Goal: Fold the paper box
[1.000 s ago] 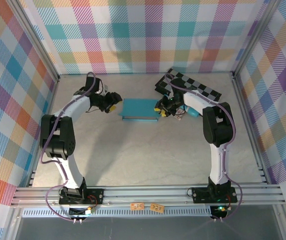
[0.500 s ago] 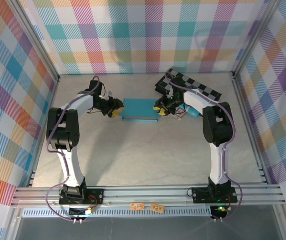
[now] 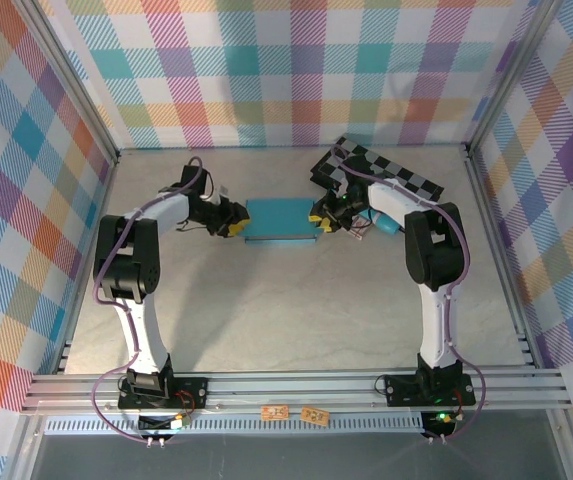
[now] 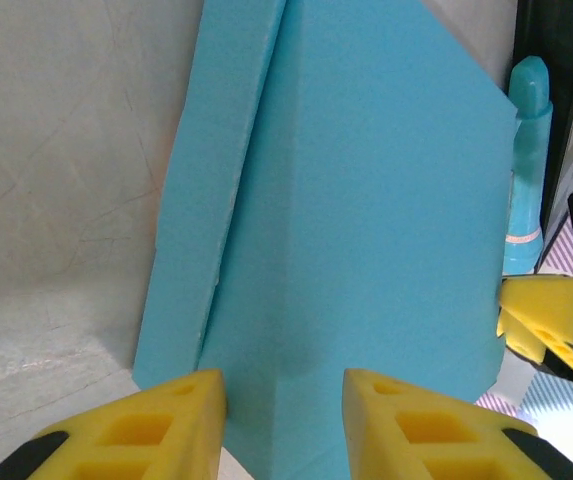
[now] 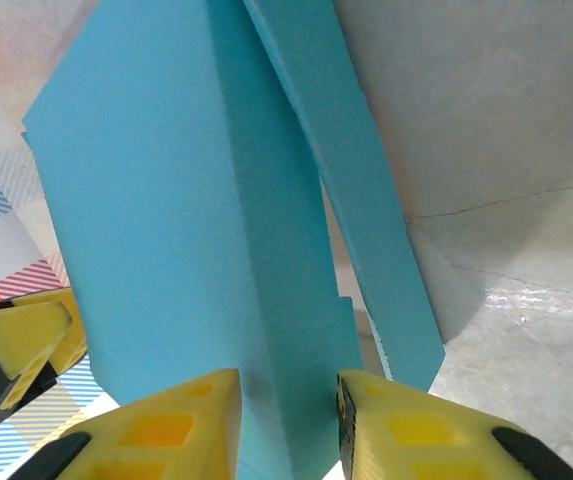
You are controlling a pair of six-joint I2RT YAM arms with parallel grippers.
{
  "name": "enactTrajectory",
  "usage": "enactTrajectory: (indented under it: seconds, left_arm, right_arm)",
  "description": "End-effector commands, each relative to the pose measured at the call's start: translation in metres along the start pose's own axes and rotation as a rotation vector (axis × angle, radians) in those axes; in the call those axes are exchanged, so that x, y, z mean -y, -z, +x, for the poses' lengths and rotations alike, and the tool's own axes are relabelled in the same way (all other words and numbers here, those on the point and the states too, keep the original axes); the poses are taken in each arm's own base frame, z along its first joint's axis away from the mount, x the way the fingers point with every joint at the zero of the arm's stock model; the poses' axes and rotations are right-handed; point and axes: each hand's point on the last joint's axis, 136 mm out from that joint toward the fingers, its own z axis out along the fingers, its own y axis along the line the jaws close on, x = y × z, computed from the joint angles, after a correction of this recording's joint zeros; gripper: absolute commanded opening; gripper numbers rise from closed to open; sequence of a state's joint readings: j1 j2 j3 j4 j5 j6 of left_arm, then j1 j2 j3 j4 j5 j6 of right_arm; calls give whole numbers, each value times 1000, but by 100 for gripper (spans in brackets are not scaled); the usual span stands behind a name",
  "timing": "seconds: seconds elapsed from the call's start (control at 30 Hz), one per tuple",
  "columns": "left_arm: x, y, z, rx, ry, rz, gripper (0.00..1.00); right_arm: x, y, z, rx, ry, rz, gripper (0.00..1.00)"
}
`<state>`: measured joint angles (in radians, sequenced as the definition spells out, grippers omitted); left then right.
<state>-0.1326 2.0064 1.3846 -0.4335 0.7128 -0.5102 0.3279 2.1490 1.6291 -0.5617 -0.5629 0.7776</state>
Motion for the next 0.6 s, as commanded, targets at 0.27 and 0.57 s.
enactTrajectory:
  seconds: [0.27, 0.57]
  left_arm:
    - [30, -3, 19, -6, -7, 90, 30]
    - [25, -8, 25, -20, -11, 53, 21]
  right_arm:
    - [-12, -7, 3, -43, -1, -54, 26]
    - [-9, -10, 5, -49, -6, -43, 22]
